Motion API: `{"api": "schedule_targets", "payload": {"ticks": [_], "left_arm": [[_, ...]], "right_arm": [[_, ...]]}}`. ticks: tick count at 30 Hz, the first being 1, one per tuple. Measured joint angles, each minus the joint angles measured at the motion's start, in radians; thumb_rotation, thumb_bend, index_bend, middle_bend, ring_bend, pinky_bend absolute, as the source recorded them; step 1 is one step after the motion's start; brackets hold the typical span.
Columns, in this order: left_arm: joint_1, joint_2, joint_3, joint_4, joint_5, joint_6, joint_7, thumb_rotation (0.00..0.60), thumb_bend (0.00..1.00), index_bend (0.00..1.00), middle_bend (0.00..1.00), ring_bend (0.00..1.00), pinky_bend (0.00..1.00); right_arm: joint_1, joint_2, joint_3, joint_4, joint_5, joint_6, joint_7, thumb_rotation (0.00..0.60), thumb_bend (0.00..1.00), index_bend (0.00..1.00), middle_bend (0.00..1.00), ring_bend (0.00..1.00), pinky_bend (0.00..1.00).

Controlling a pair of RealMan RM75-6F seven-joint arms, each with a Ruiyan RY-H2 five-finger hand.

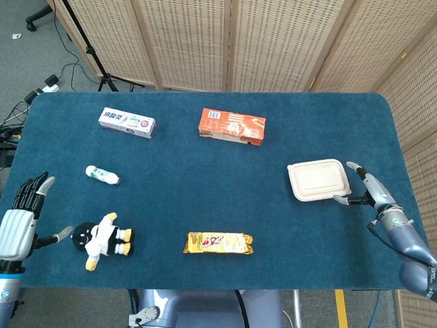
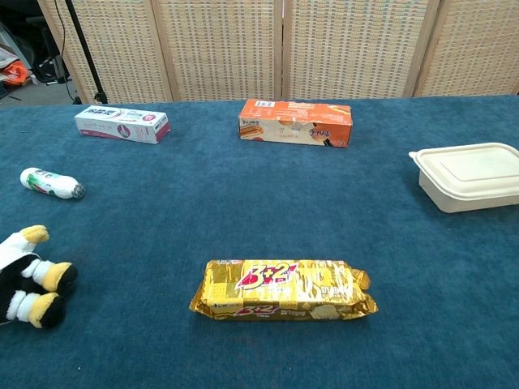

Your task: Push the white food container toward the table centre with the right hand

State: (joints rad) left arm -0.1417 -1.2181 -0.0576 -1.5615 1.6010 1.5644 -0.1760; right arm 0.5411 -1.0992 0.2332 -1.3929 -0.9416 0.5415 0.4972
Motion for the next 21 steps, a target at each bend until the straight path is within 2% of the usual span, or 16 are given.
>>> {"api": "schedule_targets", "payload": {"ticks": [21], "left_arm": [[0.001, -0.001, 0.004, -0.004, 0.006, 0.005, 0.013, 0.600, 0.10, 0.00, 0.00, 0.00, 0.03]], "right_arm": [[-0.005, -0.077, 0.013, 0.125, -0.062, -0.091, 0.070, 0.600, 0.26, 0.02, 0.00, 0.00, 0.04]]}}
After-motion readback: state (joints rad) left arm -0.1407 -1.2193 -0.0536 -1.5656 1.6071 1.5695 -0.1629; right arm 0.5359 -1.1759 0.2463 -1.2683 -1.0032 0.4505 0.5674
